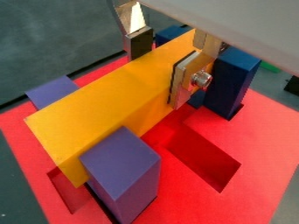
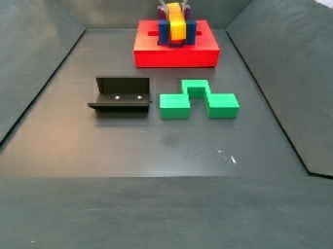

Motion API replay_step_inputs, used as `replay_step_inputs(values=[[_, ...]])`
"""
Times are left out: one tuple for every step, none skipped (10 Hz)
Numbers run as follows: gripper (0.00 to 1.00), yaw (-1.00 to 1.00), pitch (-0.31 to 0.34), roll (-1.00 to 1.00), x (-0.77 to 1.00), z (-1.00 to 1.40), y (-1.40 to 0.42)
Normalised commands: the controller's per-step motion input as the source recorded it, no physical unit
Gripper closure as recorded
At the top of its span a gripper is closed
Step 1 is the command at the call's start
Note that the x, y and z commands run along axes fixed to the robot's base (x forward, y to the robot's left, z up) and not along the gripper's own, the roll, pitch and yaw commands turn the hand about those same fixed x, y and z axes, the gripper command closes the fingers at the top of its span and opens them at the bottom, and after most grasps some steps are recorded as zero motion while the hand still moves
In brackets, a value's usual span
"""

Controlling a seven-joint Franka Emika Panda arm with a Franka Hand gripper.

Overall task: Pick up the yellow object. Move up. Move to above the board. Insert the yellow object.
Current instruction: Insert the yellow object.

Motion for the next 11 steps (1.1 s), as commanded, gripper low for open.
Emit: replay_step_inputs(values=[[1.00,0.00,0.000,0.00,0.09,-0.23,0.00],[1.00,0.00,-0.024,-0.06,0.00,-0.18,0.00],[1.00,0.02,-0.034,-0.05,0.02,-0.11,-0.09],[1.00,0.01,-0.043,-0.07,0.04,-0.12,-0.07],[1.00,0.00,-0.064,-0.18,0.00,-0.14,0.00],[1.00,0.00,-0.081,-0.17,0.00,-0.14,0.00],[1.00,0.00,0.000,-0.03,0.00,-0.04,0.00],[1.00,0.00,0.000,-0.01,0.00,-0.08,0.00],[1.00,0.00,0.000,0.01,0.02,-0.05,-0.13],[1.00,0.00,0.000,0.09,0.13,-0.02,-0.34],[1.00,0.00,0.000,0.05,0.10,-0.06,-0.23]])
